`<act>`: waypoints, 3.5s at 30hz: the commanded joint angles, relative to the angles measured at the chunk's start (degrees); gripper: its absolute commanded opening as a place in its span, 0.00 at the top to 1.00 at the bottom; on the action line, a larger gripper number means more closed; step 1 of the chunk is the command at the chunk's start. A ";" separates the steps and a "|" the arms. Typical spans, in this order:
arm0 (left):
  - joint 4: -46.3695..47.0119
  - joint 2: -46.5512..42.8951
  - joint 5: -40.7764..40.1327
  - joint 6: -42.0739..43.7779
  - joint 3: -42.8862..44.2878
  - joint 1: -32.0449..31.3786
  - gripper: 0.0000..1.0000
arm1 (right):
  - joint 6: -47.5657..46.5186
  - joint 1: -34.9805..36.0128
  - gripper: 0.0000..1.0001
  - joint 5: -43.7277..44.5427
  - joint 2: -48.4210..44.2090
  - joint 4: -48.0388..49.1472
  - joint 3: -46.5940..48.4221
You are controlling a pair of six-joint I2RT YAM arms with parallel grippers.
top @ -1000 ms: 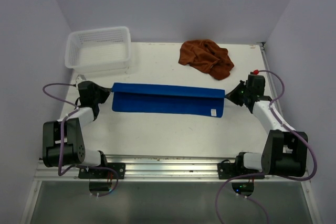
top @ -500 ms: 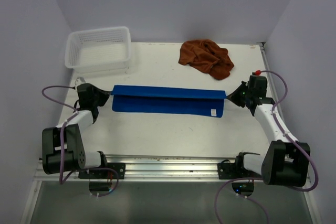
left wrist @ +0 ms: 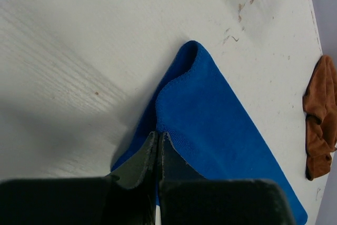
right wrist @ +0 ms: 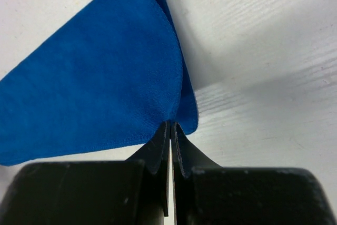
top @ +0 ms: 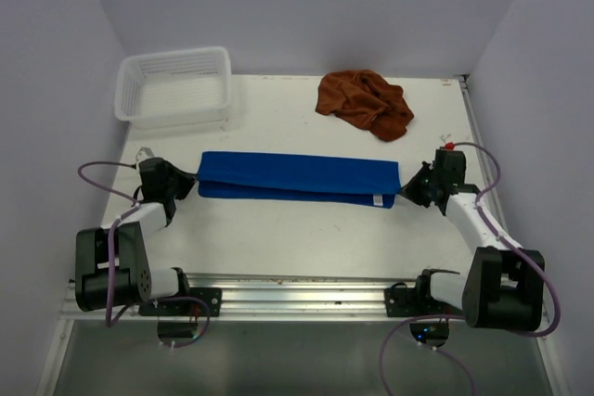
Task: Roll the towels
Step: Fold the towel
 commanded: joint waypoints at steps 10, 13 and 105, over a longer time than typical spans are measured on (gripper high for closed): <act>3.37 1.09 -0.85 2.48 -2.65 0.92 1.00 | -1.75 -0.14 0.95 0.42 2.37 4.88 -4.45; 4.33 1.53 -0.07 2.83 -3.44 0.92 0.84 | -1.58 -0.15 0.80 -0.54 3.25 5.93 -4.89; -16.85 -13.58 17.69 19.09 16.07 -2.77 0.32 | -7.47 5.99 1.00 12.01 1.14 -10.67 15.92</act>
